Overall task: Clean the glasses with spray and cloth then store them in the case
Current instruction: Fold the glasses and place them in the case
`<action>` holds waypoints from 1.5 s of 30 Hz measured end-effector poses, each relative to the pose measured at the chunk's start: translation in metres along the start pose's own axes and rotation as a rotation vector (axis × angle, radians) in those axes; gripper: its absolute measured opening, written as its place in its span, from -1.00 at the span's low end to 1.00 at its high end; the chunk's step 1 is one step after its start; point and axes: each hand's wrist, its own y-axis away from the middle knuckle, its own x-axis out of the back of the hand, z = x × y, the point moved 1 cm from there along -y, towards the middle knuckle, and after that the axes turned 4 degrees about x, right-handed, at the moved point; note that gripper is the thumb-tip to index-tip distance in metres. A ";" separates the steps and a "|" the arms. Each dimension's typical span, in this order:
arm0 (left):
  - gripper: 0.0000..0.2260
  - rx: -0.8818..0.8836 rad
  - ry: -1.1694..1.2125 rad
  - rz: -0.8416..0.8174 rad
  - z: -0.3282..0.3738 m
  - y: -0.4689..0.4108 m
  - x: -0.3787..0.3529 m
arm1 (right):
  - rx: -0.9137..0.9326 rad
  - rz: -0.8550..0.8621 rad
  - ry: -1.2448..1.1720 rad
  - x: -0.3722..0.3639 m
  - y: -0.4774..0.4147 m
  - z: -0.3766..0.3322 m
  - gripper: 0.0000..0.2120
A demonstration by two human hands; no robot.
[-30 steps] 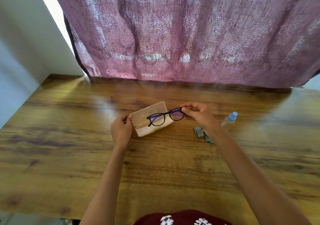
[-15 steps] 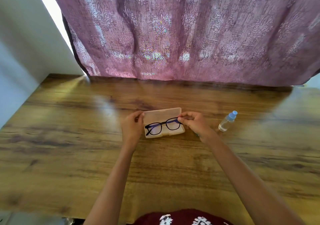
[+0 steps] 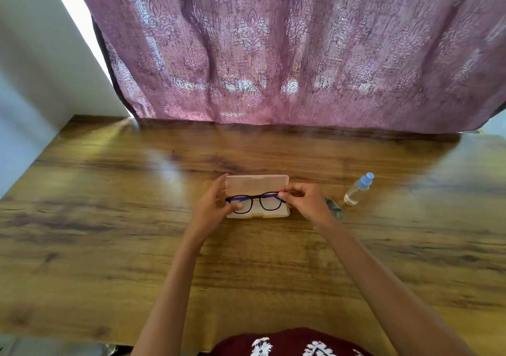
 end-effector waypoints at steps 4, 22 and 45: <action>0.02 -0.010 -0.011 -0.192 -0.007 0.010 0.001 | 0.023 0.016 0.049 -0.001 0.002 -0.002 -0.91; -0.03 -0.065 -0.075 -0.109 -0.007 0.011 -0.002 | 0.271 -0.082 0.684 -0.004 0.000 -0.017 -0.87; -0.03 -0.056 -0.137 -0.061 -0.011 0.012 -0.005 | 0.462 -0.269 0.831 -0.036 0.000 -0.023 -0.81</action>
